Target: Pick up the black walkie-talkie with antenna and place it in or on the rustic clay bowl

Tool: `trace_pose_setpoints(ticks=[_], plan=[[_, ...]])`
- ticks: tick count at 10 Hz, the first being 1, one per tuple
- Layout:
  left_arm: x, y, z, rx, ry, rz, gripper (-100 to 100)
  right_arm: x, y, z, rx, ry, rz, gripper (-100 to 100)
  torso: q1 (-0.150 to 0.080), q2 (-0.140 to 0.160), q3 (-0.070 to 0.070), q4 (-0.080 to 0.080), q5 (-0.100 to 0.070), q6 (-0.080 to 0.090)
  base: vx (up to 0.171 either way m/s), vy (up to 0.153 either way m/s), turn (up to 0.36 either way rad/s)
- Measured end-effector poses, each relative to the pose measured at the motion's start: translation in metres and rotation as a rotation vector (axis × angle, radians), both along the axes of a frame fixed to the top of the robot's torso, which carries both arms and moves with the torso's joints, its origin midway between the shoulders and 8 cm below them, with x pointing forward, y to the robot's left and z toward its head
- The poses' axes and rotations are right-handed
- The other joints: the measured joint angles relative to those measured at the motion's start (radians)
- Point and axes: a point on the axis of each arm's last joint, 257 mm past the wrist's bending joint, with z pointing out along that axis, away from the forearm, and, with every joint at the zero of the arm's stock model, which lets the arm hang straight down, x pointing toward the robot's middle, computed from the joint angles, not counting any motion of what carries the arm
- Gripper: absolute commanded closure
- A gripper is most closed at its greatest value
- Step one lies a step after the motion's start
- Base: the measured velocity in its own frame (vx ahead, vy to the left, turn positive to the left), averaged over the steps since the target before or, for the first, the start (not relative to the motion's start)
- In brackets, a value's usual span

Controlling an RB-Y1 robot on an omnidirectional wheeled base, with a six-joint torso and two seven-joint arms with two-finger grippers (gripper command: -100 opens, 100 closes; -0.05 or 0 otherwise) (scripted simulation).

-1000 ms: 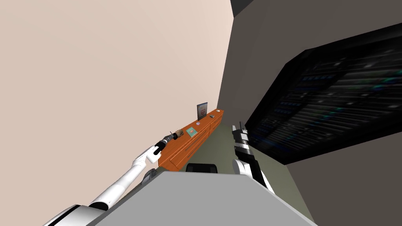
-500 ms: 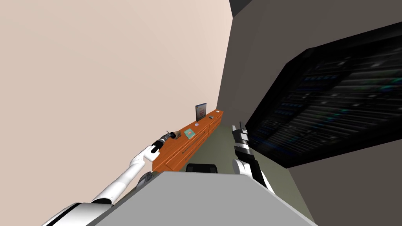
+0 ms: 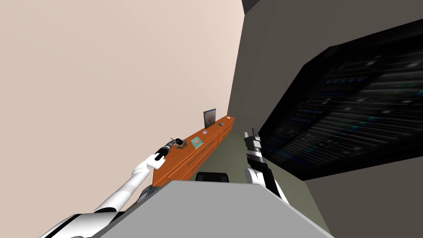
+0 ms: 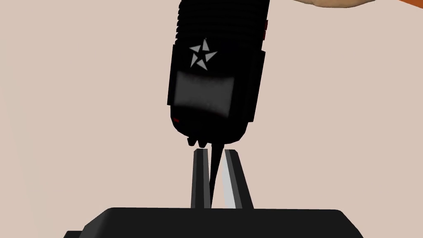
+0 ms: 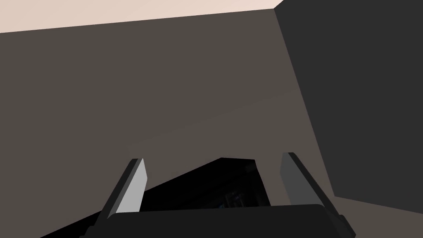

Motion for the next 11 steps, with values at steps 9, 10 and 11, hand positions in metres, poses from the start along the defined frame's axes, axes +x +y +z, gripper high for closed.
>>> trace_pose_setpoints(ticks=[9,10,11], plan=[[-0.004,0.026,0.009,-0.060,-0.034,0.075,0,0.000,0.000,0.000,0.000,0.000,0.000,0,0.005,0.007,0.004,0.001,0.001,0.000,0.031,-0.024,0.001],[-0.004,0.026,0.009,-0.060,-0.034,0.075,-100,0.000,0.000,0.000,0.000,0.000,0.000,0,0.005,0.007,0.004,0.001,0.001,0.000,-0.025,-0.015,-0.074],[-0.003,0.030,0.017,-0.056,-0.037,0.077,-100,0.000,0.000,0.000,0.000,0.000,0.000,0,0.004,0.008,0.005,0.002,0.001,0.000,-0.055,-0.020,-0.074]])
